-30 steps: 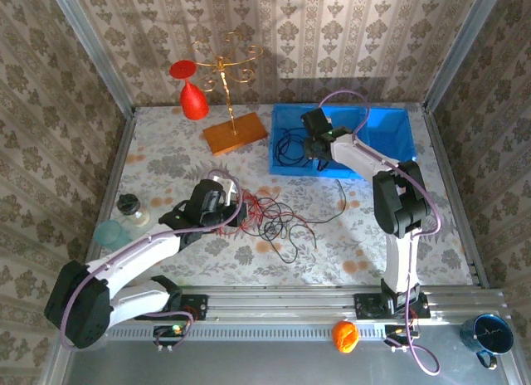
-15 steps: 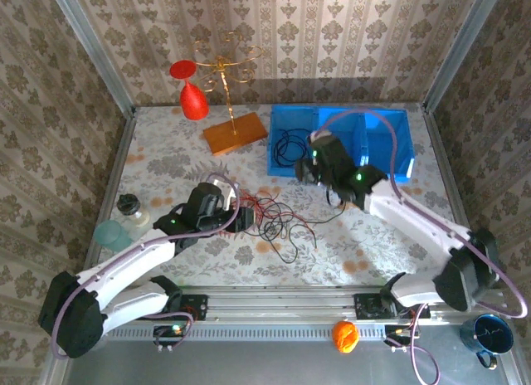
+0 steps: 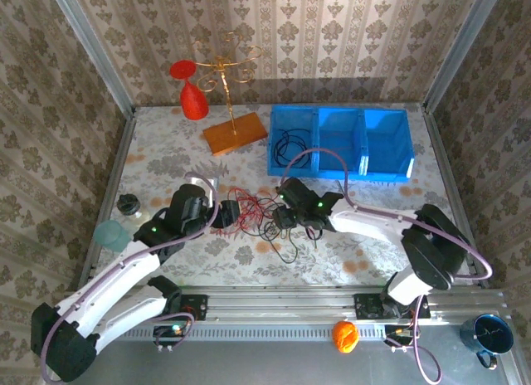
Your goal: Untangle the cables
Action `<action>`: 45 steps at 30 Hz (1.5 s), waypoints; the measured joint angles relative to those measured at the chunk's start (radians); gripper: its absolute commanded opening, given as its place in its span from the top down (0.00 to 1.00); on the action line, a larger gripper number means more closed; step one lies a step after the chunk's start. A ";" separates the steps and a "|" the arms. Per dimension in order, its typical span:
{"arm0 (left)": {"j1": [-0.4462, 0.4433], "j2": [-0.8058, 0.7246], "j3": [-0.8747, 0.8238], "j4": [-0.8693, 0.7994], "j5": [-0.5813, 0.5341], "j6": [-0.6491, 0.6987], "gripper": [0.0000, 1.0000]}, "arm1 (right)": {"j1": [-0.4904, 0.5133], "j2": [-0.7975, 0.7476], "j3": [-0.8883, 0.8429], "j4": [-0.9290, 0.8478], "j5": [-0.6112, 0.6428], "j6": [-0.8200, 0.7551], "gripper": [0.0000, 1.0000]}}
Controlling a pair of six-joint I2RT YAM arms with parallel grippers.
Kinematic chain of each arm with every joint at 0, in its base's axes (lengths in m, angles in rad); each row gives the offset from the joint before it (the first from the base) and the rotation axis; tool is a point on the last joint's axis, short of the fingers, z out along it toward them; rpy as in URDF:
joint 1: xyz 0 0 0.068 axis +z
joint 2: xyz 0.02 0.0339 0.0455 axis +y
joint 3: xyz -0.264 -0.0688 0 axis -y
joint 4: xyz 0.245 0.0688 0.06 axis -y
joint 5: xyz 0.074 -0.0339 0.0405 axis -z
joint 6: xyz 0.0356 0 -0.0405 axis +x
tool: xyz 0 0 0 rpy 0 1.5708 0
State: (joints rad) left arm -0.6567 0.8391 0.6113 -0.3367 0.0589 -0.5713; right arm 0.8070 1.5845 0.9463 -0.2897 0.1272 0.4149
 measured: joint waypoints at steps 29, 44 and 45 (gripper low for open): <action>-0.140 0.462 -0.087 0.230 -0.076 -0.039 0.73 | -0.040 -0.161 -0.087 0.124 -0.060 -0.071 0.97; -0.133 0.542 -0.110 0.358 -0.081 -0.065 1.00 | 0.035 -0.544 -0.085 0.069 -0.032 -0.073 0.97; -0.133 0.542 -0.112 0.363 -0.079 -0.065 1.00 | 0.037 -0.561 -0.084 0.065 -0.029 -0.075 0.96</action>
State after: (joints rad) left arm -0.7898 1.3811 0.4995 0.0265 -0.0200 -0.6361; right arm 0.8436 1.0233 0.8623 -0.2249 0.0982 0.3401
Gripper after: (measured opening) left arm 0.060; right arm 0.061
